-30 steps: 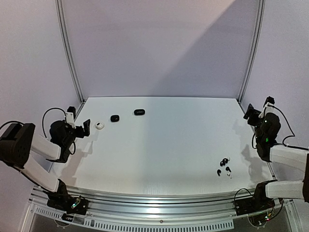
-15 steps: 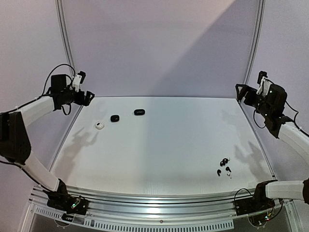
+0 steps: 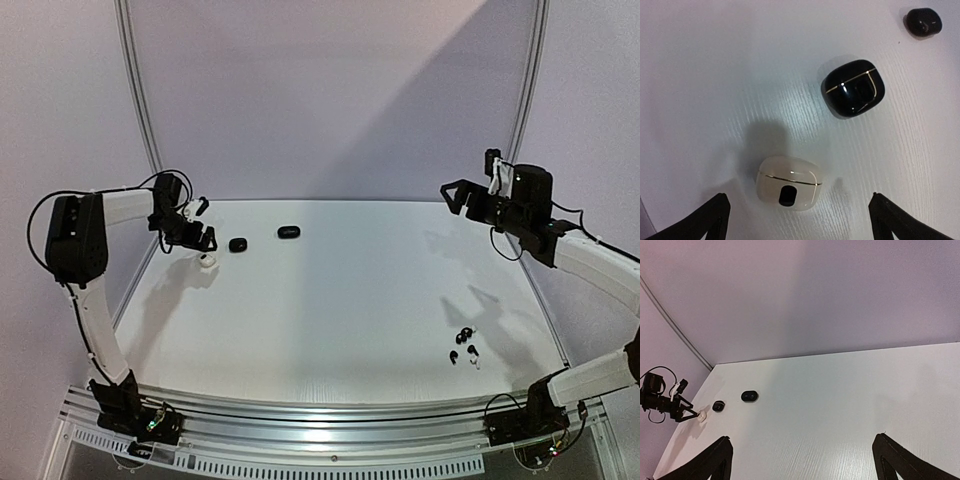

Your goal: Insert the wireless bluetooth earbuds into the charging case

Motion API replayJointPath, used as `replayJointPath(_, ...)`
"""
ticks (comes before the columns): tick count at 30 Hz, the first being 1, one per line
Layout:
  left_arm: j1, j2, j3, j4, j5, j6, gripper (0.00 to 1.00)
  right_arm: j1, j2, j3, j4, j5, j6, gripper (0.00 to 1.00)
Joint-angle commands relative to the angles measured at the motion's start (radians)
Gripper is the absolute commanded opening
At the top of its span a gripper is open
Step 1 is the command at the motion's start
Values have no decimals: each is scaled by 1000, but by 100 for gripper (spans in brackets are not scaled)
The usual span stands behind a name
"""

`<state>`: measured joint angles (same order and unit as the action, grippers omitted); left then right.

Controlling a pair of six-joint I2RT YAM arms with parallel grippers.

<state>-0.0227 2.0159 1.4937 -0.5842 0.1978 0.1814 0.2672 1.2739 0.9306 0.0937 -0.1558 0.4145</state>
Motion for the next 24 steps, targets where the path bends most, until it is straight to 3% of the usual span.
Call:
replayJointPath(1, -20, 89, 68, -24, -26, 16, 99, 53, 43, 53, -39, 8, -9, 99)
replayJointPath(6, -22, 183, 146, -82, -57, 21, 94, 101, 72, 81, -79, 41, -25, 99)
replayJointPath(13, -22, 167, 79, -35, -66, 42, 90, 120, 61, 72, -92, 76, -18, 99)
replayJointPath(18, -22, 181, 88, -55, -81, 55, 73, 120, 60, 80, -92, 83, -18, 99)
replayJointPath(24, -22, 173, 82, -81, -74, 80, 60, 121, 74, 90, -92, 84, -21, 99)
